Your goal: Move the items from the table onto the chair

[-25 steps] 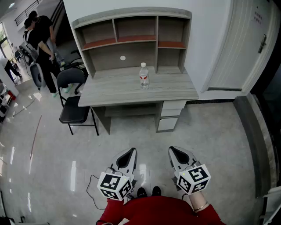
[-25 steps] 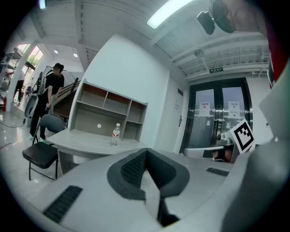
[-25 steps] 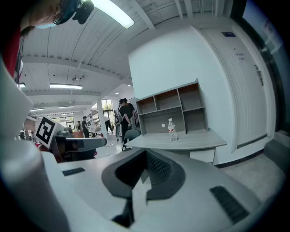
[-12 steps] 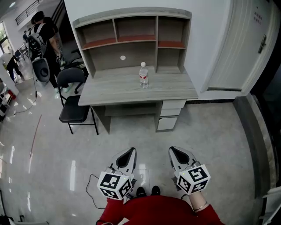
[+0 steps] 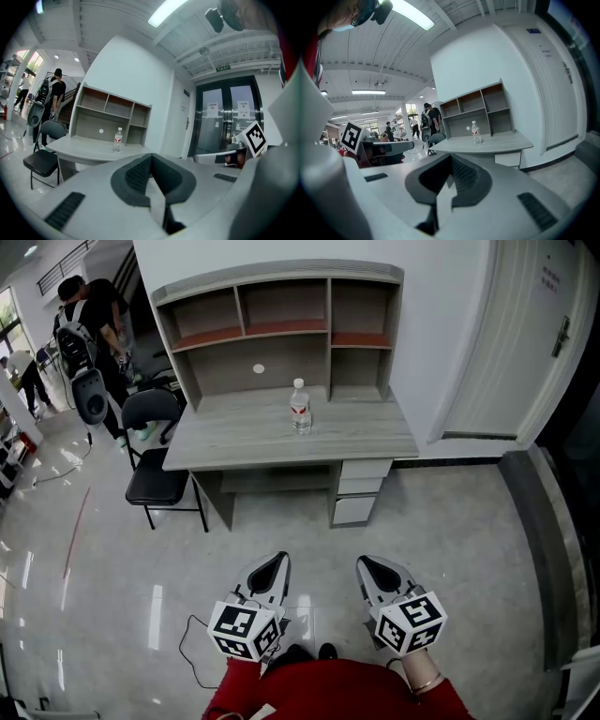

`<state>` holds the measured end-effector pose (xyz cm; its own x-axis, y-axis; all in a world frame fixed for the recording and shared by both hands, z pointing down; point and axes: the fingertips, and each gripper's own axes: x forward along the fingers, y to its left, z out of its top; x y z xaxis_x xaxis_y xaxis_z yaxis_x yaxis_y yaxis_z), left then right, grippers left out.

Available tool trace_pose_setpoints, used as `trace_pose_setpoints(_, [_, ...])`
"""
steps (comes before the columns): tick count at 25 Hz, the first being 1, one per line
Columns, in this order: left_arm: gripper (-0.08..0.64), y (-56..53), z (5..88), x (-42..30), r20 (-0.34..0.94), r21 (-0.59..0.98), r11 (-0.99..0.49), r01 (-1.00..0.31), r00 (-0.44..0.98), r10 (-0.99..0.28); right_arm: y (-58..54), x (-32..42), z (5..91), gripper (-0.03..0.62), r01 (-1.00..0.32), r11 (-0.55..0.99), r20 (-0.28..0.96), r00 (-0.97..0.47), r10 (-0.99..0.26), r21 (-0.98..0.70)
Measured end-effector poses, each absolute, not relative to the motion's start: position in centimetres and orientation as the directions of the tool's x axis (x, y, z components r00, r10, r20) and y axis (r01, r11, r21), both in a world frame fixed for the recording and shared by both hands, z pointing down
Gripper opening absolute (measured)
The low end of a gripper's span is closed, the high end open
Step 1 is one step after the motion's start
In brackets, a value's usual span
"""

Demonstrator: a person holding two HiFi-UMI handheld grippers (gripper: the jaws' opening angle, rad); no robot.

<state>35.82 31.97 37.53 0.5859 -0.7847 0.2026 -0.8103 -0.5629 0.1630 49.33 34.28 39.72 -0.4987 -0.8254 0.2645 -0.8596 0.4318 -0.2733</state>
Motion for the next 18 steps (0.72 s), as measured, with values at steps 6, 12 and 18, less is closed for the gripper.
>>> trace_pose_setpoints(6, [0.009, 27.9, 36.9, 36.8, 0.199, 0.098, -0.551, -0.828, 0.559, -0.805, 31.5, 50.3, 40.1, 0.012, -0.854, 0.446, 0.258, -0.51, -0.821, -0.268])
trace_pose_setpoints(12, [0.009, 18.2, 38.3, 37.7, 0.23, 0.053, -0.561, -0.826, 0.557, -0.798, 23.9, 51.1, 41.0, 0.012, -0.868, 0.416, 0.255, -0.482, -0.838, -0.272])
trace_pose_setpoints(18, [0.063, 4.5, 41.6, 37.9, 0.316, 0.065, -0.57, -0.819, 0.559, -0.767, 11.3, 51.6, 41.3, 0.012, -0.898, 0.368, 0.294, -0.429, -0.854, -0.241])
